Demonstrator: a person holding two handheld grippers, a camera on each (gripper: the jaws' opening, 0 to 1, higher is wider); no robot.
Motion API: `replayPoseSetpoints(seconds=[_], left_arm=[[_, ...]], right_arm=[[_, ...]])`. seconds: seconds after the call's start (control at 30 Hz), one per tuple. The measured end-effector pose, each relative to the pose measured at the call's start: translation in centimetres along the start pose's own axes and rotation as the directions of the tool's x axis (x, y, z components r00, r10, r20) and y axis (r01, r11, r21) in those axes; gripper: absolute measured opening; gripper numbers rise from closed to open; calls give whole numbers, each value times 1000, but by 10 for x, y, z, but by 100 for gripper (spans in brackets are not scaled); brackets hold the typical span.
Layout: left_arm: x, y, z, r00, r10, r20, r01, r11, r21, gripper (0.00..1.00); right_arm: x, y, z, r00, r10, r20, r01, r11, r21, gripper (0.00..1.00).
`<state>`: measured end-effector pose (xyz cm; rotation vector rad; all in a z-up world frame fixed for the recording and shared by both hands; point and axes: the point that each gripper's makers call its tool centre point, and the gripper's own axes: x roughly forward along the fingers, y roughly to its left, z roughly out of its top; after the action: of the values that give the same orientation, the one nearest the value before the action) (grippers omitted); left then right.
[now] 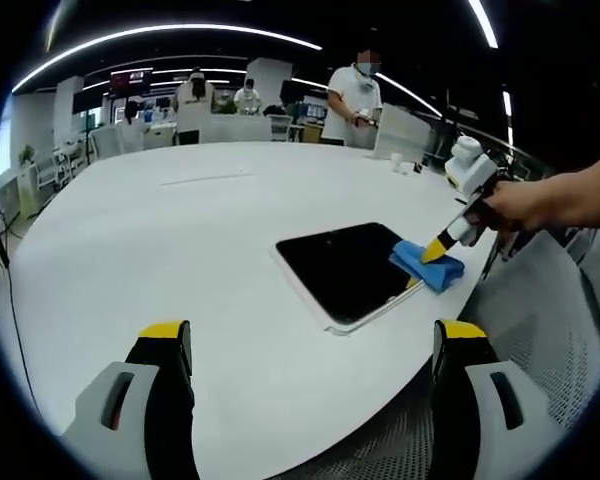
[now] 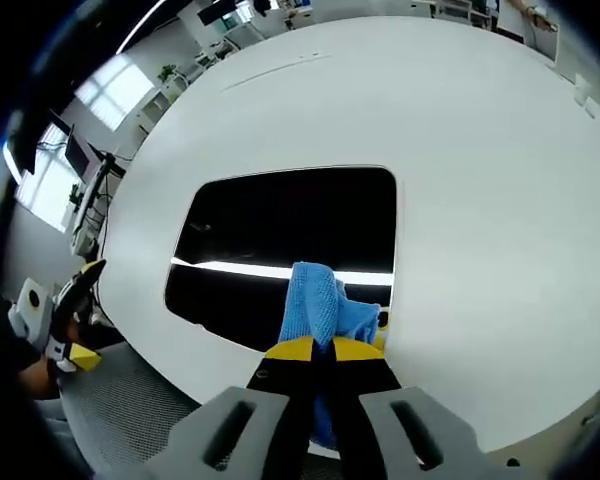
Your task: Wipe the mirror surface with the cleaning cloth until all visible marks leave the cleaned area.
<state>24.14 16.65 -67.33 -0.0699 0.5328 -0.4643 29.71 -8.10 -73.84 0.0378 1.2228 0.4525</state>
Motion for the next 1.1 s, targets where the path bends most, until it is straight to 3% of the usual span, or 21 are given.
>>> replayPoseSetpoints(seconds=[0.13,0.43,0.8,1.1], left_arm=[[-2,5,0,1000,24,0,-24,1000,-12,99],[-2,2,2,1000,16,6,-16,1000,-5,99],[-2,1,0,1000,4,-3,-4,1000,-5,99],[-2,2,1,1000,13,9,-13,1000,-4,99]], right_arm=[[-1,-6,0,1000,1,-6,-1,1000,2,0],[-8,-22,-3,999,-34,10,34,999,11,0],[-8,-24,-2,999,-52,13,52,998,26,0],[-1,-28,16,996,-85,31,85,996,-12,0]])
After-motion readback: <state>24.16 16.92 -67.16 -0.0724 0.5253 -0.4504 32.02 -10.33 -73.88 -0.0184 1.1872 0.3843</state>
